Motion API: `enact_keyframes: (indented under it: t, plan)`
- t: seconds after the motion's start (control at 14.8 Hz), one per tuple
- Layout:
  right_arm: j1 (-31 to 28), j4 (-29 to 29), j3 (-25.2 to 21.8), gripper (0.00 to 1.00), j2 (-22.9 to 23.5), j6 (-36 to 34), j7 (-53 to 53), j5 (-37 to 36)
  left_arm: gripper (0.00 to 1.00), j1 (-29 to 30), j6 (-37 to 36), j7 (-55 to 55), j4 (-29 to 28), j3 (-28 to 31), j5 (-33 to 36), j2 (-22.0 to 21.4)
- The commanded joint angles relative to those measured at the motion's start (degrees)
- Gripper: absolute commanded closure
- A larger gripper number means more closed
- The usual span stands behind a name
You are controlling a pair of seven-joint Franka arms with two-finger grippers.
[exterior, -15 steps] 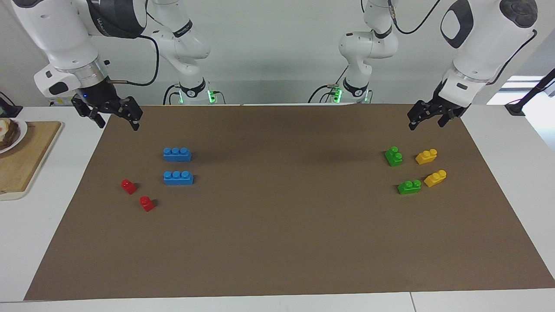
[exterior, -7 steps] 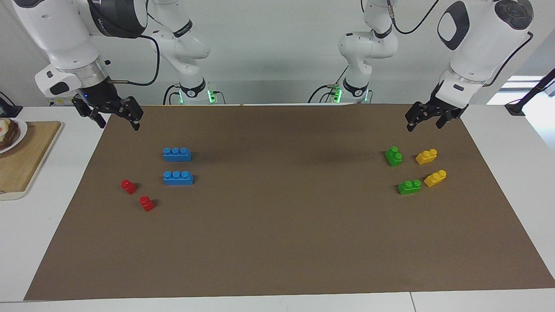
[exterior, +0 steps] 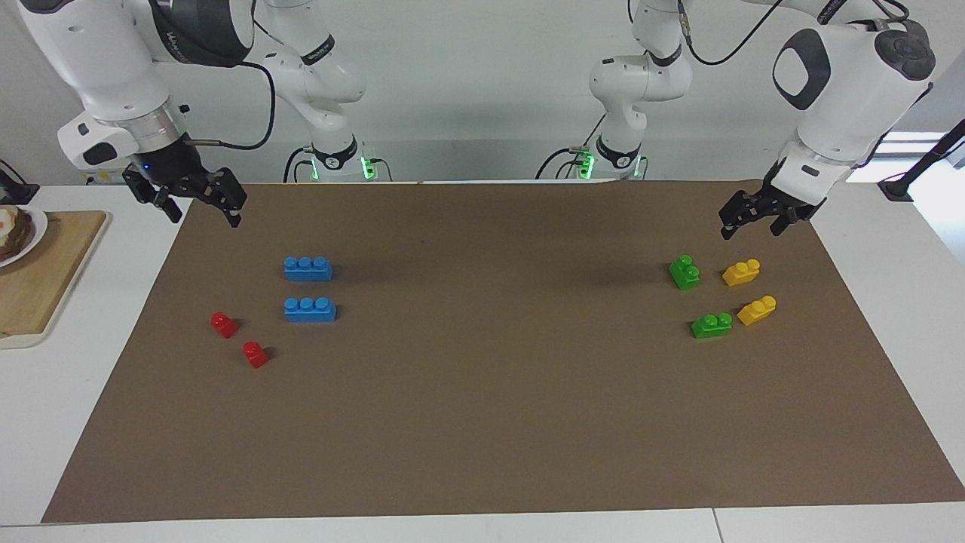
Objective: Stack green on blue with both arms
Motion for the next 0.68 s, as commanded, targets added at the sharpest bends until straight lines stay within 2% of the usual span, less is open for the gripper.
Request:
enact_keyframes:
  t: [0.0, 0.27, 0.47, 0.61]
  plan:
    - [-0.81, -0.78, 0.07, 0.00, -0.99, -1.04, -1.34, 0.54, 0.00, 0.51, 0.84, 0.89, -2.68, -0.27, 0.37, -2.26]
    - [-0.72, -1.39, -0.01, 0.00, -1.16, 0.45, 0.40, 0.54, 0.00, 0.69, 1.72, 0.98, -7.06, -0.27, 0.46, -3.84]
    - [-1.08, -1.57, -0.01, 0.00, -1.17, 1.77, 9.01, 1.15, 0.00, 1.65, 2.51, 2.56, -10.06, -0.35, 0.46, -4.90]
    - [-1.07, -2.44, -0.01, 0.00, -0.99, 1.95, 19.95, 1.42, 0.00, 1.74, 3.04, 2.47, -10.32, -0.35, 0.46, -4.20]
